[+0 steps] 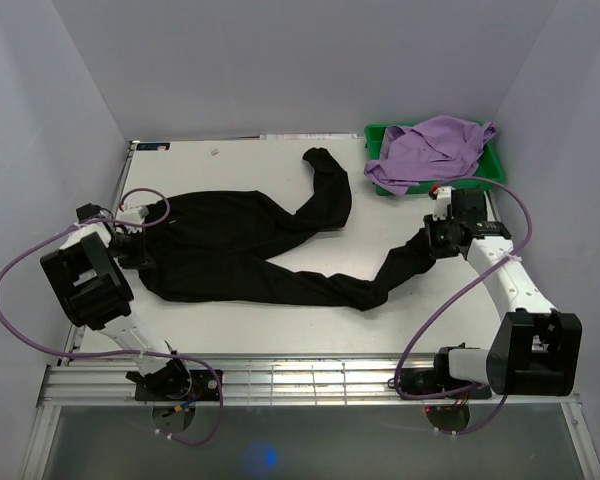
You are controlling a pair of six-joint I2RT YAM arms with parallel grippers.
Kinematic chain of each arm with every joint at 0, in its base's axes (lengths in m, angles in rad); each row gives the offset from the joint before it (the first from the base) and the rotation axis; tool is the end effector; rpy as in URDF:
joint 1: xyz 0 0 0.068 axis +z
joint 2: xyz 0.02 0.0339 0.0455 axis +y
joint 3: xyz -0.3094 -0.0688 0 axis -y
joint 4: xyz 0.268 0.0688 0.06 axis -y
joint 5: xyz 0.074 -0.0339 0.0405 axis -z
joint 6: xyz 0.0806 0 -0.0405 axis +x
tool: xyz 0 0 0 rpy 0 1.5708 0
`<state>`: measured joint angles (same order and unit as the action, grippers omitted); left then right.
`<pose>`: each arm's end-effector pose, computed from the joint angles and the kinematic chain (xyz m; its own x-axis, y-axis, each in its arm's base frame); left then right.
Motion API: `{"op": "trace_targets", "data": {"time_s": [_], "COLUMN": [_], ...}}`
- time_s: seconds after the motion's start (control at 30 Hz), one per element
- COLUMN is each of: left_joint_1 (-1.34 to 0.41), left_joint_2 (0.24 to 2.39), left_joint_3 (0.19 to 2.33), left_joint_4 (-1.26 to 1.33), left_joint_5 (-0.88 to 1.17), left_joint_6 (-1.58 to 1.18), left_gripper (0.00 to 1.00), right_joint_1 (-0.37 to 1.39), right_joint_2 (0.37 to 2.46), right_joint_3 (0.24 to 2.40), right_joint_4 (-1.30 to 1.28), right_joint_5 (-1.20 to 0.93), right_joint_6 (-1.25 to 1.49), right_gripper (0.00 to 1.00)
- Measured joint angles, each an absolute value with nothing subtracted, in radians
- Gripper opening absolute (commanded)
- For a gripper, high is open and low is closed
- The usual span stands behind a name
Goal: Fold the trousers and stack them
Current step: Flatten the trousers out
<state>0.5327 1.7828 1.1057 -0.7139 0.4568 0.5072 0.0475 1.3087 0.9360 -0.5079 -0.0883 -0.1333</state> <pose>0.3262 0.1511 0.1508 -0.9292 -0.0418 -0.3671 0.0727 0.9535 -0.2925 0.3088 0.0218 0.2517 -0.7497 -0.1682 -0.6401 -0.2048 0.9786 -0.0172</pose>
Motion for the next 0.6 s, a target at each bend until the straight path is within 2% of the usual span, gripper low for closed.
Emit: {"op": "trace_targets", "data": {"time_s": [0.07,0.1,0.13,0.23,0.27,0.33,0.4,0.5,0.6], "left_joint_1": [0.533,0.533,0.533,0.536,0.536,0.538,0.54,0.522,0.415], "left_joint_2": [1.782,1.782,1.782,1.782,1.781,1.78,1.77,1.718,1.609], "left_joint_3": [1.106,1.106,1.106,1.119,1.136,1.166,1.223,1.314,1.341], "left_joint_4": [-0.711,-0.71,-0.709,-0.726,-0.748,-0.788,-0.851,-0.962,-1.011], "left_joint_5": [0.456,0.456,0.456,0.475,0.493,0.526,0.592,0.689,0.722], "left_joint_6": [0.501,0.499,0.498,0.515,0.532,0.565,0.63,0.74,0.831], "left_gripper": [0.09,0.11,0.15,0.41,0.56,0.71,0.82,0.82,0.82], "right_joint_1": [0.006,-0.016,-0.043,-0.132,-0.159,-0.197,-0.23,-0.267,-0.28], "right_joint_2": [1.265,1.259,1.26,1.268,1.275,1.283,1.279,1.261,1.266], "right_joint_3": [0.895,0.886,0.885,0.916,0.94,0.988,1.021,1.026,1.024], "right_joint_4": [-0.567,-0.599,-0.632,-0.707,-0.731,-0.757,-0.768,-0.798,-0.845], "right_joint_5": [-0.05,-0.044,-0.038,-0.053,-0.067,-0.104,-0.159,-0.251,-0.347], "right_joint_6": [-0.15,-0.163,-0.178,-0.256,-0.308,-0.433,-0.593,-0.832,-1.005], "right_gripper": [0.58,0.69,0.74,0.88,0.93,0.98,0.98,0.98,0.98]}}
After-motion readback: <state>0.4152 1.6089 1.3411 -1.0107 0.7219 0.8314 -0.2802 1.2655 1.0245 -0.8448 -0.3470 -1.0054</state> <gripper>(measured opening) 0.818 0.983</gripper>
